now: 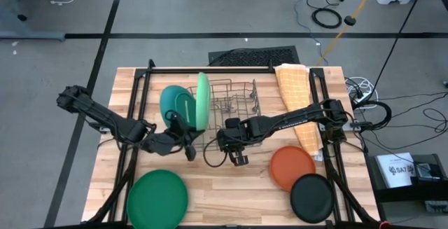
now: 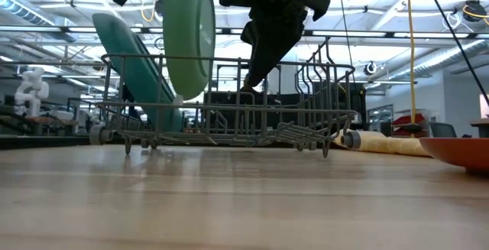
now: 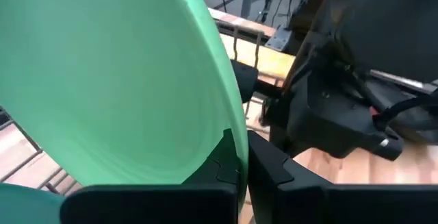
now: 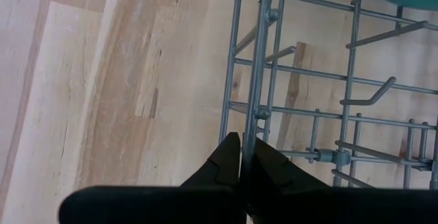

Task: Sort dishes
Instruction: Adjust the light green plate

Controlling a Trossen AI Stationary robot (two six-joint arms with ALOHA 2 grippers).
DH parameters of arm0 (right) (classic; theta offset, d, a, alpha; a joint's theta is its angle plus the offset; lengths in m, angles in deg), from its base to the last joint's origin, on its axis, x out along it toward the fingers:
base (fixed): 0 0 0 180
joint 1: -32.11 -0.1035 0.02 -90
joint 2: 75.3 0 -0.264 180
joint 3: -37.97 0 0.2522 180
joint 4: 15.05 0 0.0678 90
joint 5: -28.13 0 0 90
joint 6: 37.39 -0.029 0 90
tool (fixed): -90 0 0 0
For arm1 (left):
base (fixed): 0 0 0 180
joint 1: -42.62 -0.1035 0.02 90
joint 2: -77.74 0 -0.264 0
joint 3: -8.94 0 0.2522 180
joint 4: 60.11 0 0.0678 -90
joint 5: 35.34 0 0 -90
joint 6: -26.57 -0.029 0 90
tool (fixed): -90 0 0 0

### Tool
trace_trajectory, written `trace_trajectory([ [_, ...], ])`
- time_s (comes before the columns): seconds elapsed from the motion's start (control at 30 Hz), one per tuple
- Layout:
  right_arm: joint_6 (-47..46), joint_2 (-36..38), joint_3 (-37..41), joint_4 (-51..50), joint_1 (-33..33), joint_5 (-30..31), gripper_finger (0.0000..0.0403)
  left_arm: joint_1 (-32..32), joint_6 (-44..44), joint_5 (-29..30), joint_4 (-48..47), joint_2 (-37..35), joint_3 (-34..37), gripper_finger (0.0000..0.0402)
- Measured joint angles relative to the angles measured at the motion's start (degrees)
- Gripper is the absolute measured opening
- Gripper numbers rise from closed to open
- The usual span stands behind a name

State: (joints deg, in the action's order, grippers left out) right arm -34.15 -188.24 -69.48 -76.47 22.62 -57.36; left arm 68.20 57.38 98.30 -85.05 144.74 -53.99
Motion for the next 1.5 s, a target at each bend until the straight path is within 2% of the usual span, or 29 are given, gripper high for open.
trace_trajectory([
  [0.23,0.46,0.0,-0.02,0.0,0.0,0.05,0.0004,2.28,0.4,4.24,1.3,-1.05,0.05,0.0012],
  [0.53,0.79,0.02,-0.02,0.11,0.0,0.07,0.0004,3.83,1.82,8.59,15.5,-1.03,8.18,0.0012],
  [0.77,0.83,0.0,-0.02,0.56,0.02,0.19,0.0004,3.87,1.67,9.45,21.77,-1.06,11.88,0.0012],
  [1.07,0.68,-0.09,-0.02,1.15,0.13,0.78,0.0004,3.87,4.68,10.18,21.06,0.14,12.96,0.0012],
  [1.27,0.46,-0.07,-0.07,0.9,0.11,0.66,0.0004,3.82,2.98,11.94,20.71,0.19,12.83,0.0012],
  [1.4,0.46,-0.07,-0.07,0.81,0.09,0.46,0.0004,3.57,2.4,10.99,19.18,0.19,12.67,0.0012],
  [1.5,0.46,-0.07,-0.07,0.86,0.09,0.44,0.0004,3.54,3.07,10.11,17.74,0.19,12.57,0.0031],
])
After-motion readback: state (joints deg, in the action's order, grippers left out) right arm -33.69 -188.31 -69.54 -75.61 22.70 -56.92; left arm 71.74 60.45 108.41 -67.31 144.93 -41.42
